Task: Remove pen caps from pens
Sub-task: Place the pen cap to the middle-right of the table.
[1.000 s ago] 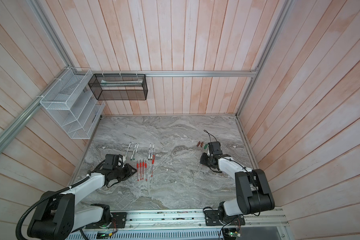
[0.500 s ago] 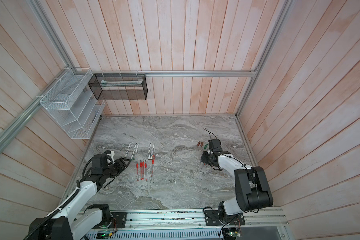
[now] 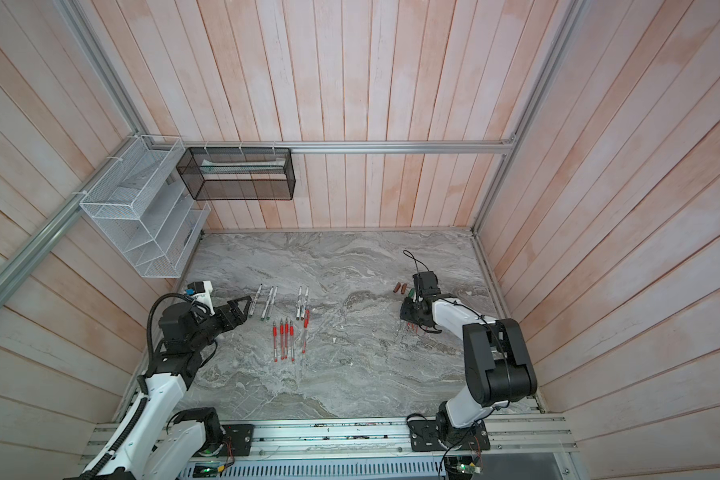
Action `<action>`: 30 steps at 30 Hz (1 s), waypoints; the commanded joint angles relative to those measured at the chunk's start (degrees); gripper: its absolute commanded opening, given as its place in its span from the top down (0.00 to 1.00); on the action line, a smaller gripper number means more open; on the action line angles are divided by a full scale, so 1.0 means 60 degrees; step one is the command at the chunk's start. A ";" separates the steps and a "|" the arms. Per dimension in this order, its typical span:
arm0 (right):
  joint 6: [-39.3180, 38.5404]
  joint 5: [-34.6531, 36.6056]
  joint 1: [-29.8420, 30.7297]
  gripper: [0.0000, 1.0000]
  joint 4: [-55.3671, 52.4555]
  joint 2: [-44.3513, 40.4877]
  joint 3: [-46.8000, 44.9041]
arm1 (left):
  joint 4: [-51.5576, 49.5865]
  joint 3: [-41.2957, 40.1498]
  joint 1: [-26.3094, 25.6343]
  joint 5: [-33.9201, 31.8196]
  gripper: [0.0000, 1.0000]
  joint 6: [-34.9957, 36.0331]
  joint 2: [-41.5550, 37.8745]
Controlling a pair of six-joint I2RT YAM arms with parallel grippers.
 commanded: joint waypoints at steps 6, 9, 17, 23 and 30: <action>-0.0238 0.0371 0.0296 0.87 -0.0666 0.0417 0.0468 | 0.0294 0.0253 0.0130 -0.0211 0.00 0.0926 -0.0114; -0.0360 0.0436 0.0381 0.83 -0.0806 0.0377 0.0629 | 0.0370 0.0242 0.0167 -0.0239 0.00 0.0973 -0.0111; -0.0572 0.0754 0.0611 0.72 -0.1340 0.0373 0.1209 | 0.0382 0.0252 0.0211 -0.0253 0.00 0.0984 -0.0057; -0.0473 0.0942 0.1151 0.70 -0.1801 0.0282 0.1963 | 0.0366 0.0339 0.0225 -0.0239 0.00 0.0963 -0.0009; 0.0215 0.0598 0.2522 0.70 -0.1614 0.0826 0.3043 | 0.0355 0.0350 0.0296 -0.0239 0.00 0.1013 -0.0052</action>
